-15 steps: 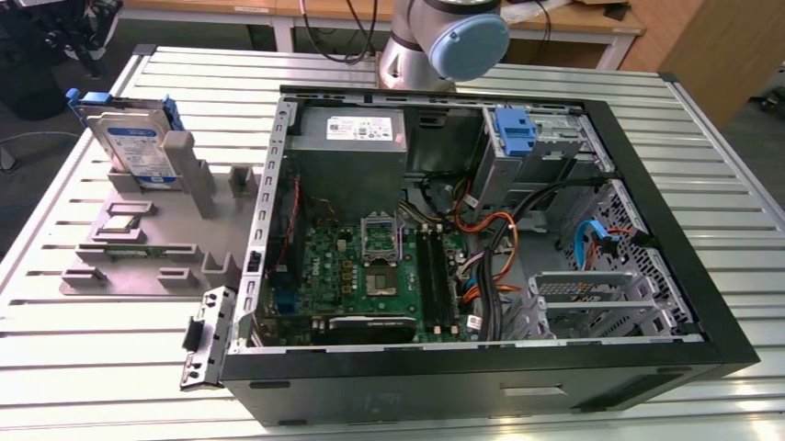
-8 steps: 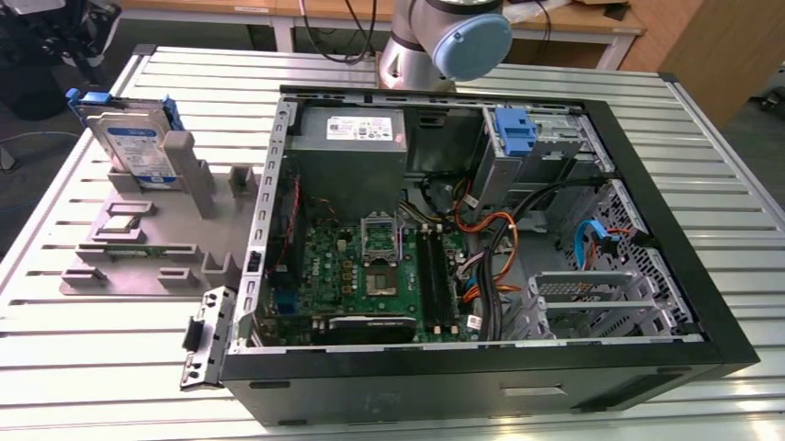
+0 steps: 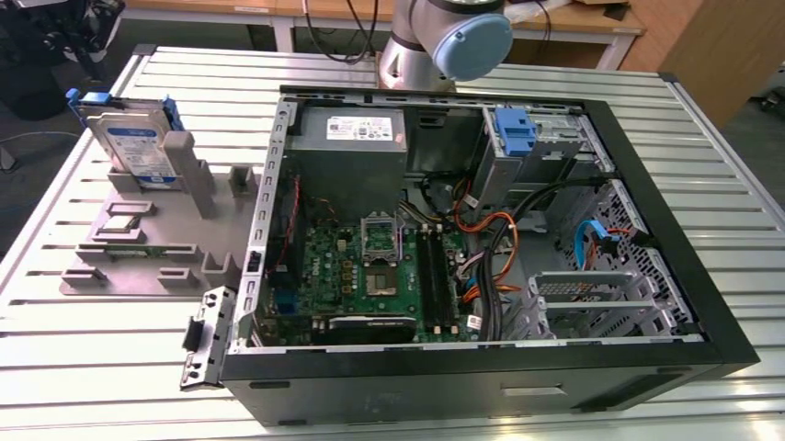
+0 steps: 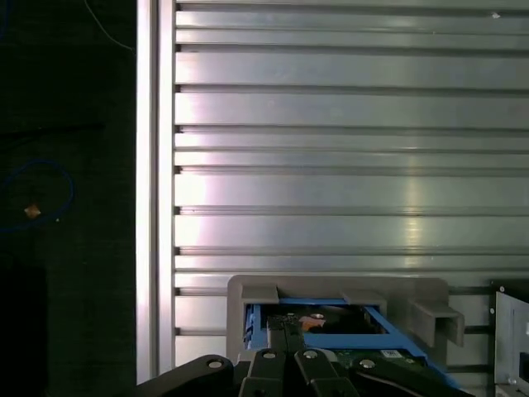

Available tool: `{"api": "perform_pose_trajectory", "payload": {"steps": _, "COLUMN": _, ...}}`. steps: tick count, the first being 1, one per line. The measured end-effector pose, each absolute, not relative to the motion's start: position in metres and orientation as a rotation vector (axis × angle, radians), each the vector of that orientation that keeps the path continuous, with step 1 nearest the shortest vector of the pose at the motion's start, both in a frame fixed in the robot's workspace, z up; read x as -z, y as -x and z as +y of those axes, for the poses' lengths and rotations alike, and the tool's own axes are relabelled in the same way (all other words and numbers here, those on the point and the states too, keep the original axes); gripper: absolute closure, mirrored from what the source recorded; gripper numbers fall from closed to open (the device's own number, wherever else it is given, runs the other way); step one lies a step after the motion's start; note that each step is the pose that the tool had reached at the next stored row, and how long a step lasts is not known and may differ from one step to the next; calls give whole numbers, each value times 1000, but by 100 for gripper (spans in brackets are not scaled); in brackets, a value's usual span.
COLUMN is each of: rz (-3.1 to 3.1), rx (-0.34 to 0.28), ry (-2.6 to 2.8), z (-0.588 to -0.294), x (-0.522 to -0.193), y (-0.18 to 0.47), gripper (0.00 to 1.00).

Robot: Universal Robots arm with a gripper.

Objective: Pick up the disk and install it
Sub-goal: 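Reach for the disk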

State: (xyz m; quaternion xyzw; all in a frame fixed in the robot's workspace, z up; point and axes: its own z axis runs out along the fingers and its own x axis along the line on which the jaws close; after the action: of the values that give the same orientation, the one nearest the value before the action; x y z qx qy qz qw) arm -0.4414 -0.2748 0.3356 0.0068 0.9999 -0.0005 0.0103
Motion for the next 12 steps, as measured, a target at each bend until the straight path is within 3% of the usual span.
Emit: {"api": "perform_pose_trajectory", "payload": {"steps": 12, "rz": 3125, "rx": 2, "ry": -21, "z": -292, "x": -336, "y": 422, "gripper": 90}}
